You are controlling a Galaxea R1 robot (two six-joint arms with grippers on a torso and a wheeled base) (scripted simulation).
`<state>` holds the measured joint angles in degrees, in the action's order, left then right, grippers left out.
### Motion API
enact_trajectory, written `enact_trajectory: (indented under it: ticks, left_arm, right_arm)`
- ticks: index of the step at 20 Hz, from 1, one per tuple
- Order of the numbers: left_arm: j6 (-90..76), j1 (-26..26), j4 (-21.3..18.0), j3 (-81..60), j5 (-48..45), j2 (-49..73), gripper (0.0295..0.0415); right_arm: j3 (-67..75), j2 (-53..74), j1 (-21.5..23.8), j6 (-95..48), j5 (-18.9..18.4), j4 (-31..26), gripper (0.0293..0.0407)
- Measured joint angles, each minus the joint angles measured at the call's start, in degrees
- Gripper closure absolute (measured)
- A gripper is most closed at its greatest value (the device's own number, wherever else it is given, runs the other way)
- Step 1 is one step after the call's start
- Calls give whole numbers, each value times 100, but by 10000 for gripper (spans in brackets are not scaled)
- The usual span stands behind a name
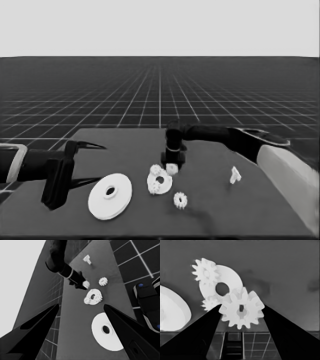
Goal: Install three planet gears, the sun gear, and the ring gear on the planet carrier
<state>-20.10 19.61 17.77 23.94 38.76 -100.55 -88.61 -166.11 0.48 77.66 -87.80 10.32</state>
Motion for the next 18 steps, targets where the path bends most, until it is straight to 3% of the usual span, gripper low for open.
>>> enact_trajectory:
  ticks: [4, 6, 8, 14, 16, 18]
  left_arm:
    - [0, 0, 0, 0, 0, 0, 326]
    - [0, 0, 0, 0, 0, 0, 326]
    - [0, 0, 0, 0, 0, 0, 326]
    - [0, 0, 0, 0, 0, 0, 326]
    - [0, 0, 0, 0, 0, 0, 326]
    - [0, 0, 0, 0, 0, 0, 326]
  right_arm:
    - [-147, -113, -1, -24, 3, -3, 387]
    - [-476, -208, -587, -222, 183, 558, 387]
    - [-654, -260, -793, -322, 272, 737, 387]
    - [-750, -289, -881, -374, 322, 825, 387]
    - [-752, -289, -883, -376, 324, 827, 328]
    - [-753, -290, -883, -376, 325, 828, 316]
